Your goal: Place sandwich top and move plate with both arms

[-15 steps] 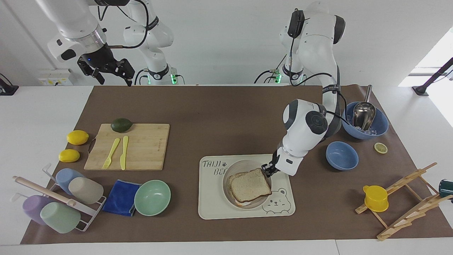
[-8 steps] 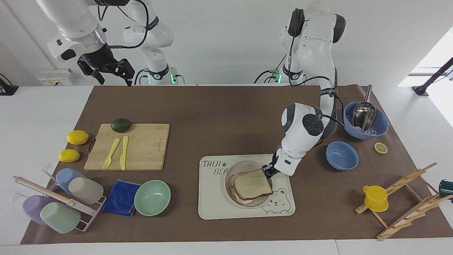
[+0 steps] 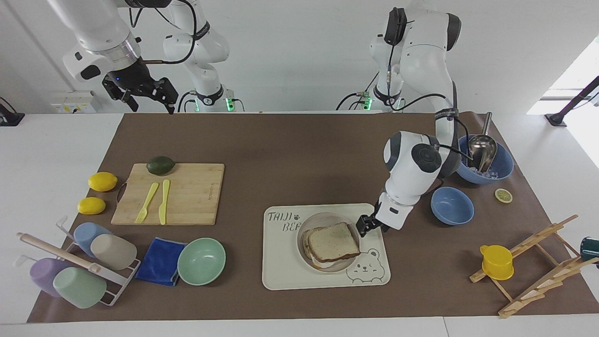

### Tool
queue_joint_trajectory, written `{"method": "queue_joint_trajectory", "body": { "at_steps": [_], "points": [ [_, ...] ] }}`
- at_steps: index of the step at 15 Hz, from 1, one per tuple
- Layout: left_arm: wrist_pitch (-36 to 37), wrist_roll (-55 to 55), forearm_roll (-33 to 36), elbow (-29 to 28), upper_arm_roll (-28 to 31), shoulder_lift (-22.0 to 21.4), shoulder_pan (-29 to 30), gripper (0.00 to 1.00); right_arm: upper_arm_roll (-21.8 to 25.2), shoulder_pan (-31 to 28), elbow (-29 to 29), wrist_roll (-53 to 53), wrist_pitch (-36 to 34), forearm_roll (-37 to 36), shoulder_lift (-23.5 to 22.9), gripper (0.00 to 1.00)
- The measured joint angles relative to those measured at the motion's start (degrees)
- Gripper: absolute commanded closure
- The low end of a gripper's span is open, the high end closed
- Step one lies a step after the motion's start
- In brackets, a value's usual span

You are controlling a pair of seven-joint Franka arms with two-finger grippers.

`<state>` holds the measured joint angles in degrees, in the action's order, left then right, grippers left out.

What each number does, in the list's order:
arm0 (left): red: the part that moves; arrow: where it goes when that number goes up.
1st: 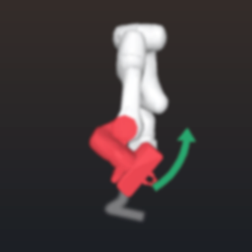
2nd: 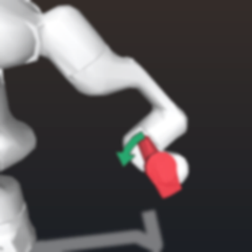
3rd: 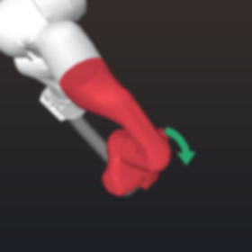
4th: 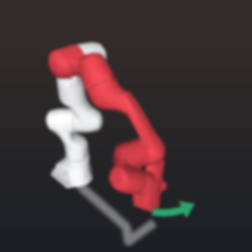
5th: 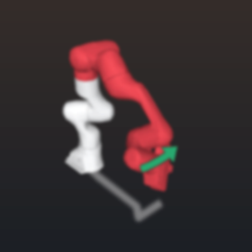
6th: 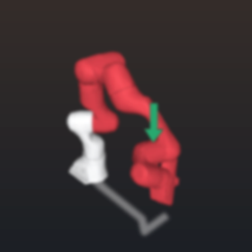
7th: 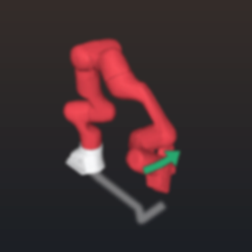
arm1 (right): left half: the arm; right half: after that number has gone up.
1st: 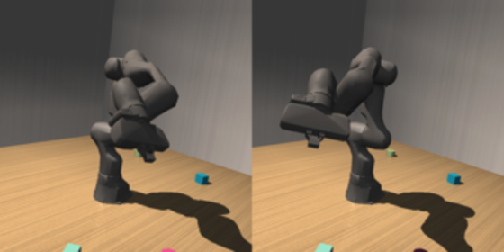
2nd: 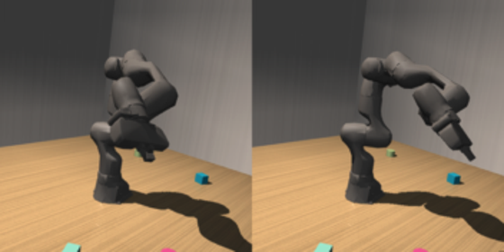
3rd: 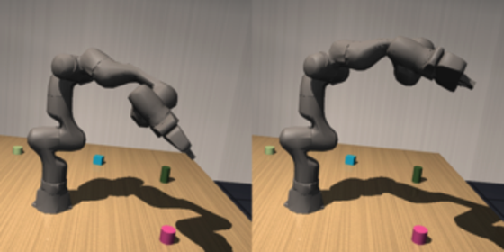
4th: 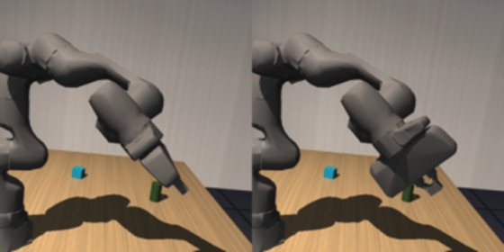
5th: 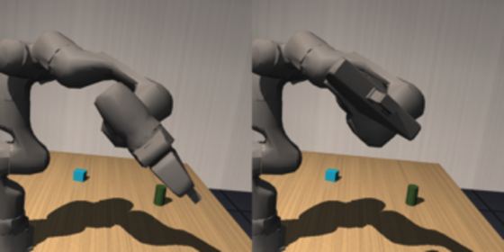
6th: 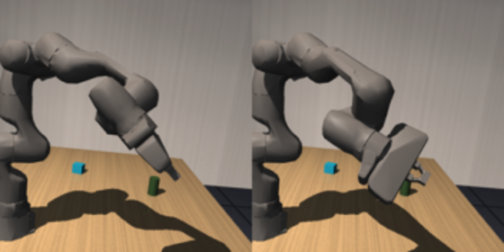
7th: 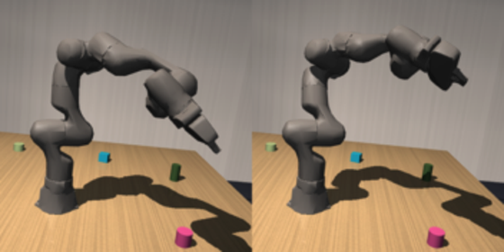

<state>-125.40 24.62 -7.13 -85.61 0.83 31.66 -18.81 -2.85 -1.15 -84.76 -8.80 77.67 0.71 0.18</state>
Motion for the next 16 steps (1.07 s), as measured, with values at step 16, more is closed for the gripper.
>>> {"method": "queue_joint_trajectory", "body": {
  "at_steps": [16],
  "points": [
    [31.0, -12.4, 5.9, -4.1, 0.4, -26.7, 9.3, 0.00, -0.1, 0.0, 0.0, 0.0, 0.0, 0.0, 0.0, 0.00]
  ]
}}
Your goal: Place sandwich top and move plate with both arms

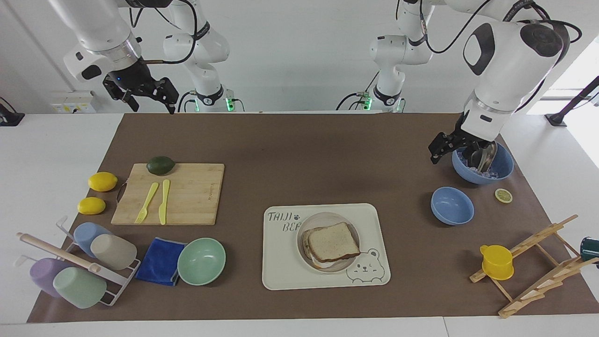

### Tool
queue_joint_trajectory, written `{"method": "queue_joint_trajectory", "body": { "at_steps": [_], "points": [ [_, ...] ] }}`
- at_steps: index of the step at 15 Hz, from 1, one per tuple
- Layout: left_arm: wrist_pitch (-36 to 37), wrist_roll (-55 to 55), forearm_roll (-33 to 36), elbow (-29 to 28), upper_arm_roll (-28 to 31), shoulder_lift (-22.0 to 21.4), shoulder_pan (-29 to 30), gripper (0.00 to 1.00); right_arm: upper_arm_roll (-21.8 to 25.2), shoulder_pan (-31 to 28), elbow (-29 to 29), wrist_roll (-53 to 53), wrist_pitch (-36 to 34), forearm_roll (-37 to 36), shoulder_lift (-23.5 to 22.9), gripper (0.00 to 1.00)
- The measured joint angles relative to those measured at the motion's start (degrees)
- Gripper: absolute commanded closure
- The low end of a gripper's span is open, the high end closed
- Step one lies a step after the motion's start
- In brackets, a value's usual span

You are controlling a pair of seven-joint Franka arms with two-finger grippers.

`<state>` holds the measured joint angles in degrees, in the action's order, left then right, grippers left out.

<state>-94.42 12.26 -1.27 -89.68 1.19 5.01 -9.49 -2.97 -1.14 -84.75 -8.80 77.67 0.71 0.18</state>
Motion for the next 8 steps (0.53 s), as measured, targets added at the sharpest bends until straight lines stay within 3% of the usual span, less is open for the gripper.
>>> {"method": "queue_joint_trajectory", "body": {
  "at_steps": [4, 8],
  "points": [
    [1.0, -1.3, 0.0, -9.3, -0.6, -7.9, 0.0, 0.00, 0.0, 0.0, 0.0, 0.0, 0.0, 0.0, 0.0, 0.00],
    [0.7, -2.2, 0.0, -11.4, -1.1, -9.6, -0.5, 0.00, 0.0, 0.0, 0.0, 0.0, 0.0, 0.0, 0.0, 0.00]
  ]
}}
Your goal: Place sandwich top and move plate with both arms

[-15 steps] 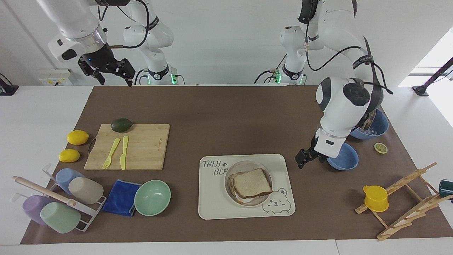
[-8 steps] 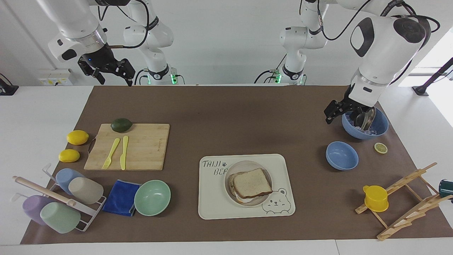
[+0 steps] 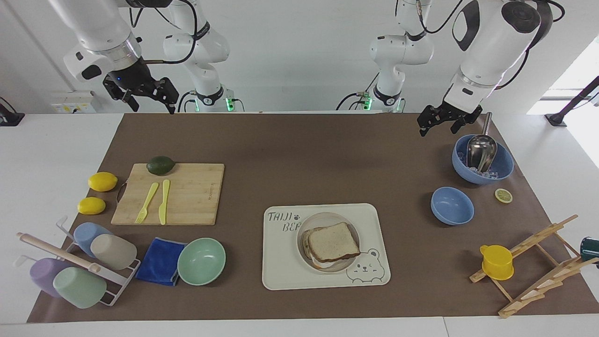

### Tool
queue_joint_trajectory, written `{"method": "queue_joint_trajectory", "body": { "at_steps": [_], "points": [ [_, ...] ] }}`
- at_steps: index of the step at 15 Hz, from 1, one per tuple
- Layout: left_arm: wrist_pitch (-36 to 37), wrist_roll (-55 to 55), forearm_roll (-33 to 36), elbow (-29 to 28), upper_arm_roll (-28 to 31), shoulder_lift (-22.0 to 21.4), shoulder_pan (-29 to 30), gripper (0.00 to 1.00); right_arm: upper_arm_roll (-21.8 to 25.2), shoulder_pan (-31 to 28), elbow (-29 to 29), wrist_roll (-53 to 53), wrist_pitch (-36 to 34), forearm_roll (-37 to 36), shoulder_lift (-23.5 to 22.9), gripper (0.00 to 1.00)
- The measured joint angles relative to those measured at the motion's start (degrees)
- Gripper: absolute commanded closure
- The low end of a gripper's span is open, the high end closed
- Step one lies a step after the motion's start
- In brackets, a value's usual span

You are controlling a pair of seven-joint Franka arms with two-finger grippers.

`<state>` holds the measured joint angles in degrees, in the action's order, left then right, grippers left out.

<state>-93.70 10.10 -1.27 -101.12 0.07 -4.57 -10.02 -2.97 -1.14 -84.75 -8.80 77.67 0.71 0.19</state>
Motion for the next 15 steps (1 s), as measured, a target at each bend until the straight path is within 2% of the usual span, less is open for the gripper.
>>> {"method": "queue_joint_trajectory", "body": {
  "at_steps": [4, 15],
  "points": [
    [2.3, -1.3, 0.0, 2.7, -0.9, 0.4, -0.2, 0.00, 0.0, 0.0, 0.0, 0.0, 0.0, 0.0, 0.0, 0.00],
    [4.9, -2.7, 0.0, 5.2, -0.6, 1.5, 0.5, 0.00, -0.4, 0.0, 0.0, 0.0, 0.0, 0.0, 0.0, 0.00]
  ]
}}
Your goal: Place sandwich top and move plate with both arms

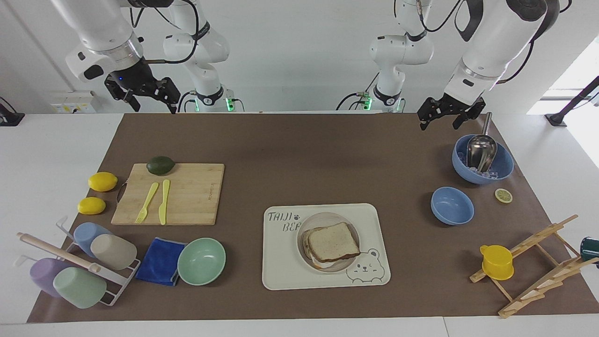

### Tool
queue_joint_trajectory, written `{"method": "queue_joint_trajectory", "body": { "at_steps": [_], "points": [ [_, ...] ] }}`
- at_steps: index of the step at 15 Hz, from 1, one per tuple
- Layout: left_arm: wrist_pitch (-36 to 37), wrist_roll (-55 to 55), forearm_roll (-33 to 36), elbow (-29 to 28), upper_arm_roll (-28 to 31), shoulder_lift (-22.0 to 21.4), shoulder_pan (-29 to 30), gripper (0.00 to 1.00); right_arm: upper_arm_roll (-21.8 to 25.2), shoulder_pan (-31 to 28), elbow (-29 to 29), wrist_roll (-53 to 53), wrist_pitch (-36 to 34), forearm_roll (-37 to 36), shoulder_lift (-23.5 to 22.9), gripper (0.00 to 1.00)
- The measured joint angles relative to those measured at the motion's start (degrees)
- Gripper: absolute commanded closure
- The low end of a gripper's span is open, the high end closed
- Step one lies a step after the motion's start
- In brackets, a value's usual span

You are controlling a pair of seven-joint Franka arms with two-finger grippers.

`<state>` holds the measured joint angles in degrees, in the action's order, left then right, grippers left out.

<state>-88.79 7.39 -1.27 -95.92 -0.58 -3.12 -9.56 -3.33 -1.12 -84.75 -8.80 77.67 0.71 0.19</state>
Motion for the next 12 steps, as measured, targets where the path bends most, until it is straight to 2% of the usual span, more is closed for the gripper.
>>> {"method": "queue_joint_trajectory", "body": {
  "at_steps": [12],
  "points": [
    [0.5, 0.0, 0.0, 2.5, 0.1, 0.6, 0.1, 0.00, 0.0, 0.0, 0.0, 0.0, 0.0, 0.0, 0.0, 0.00]
  ]
}}
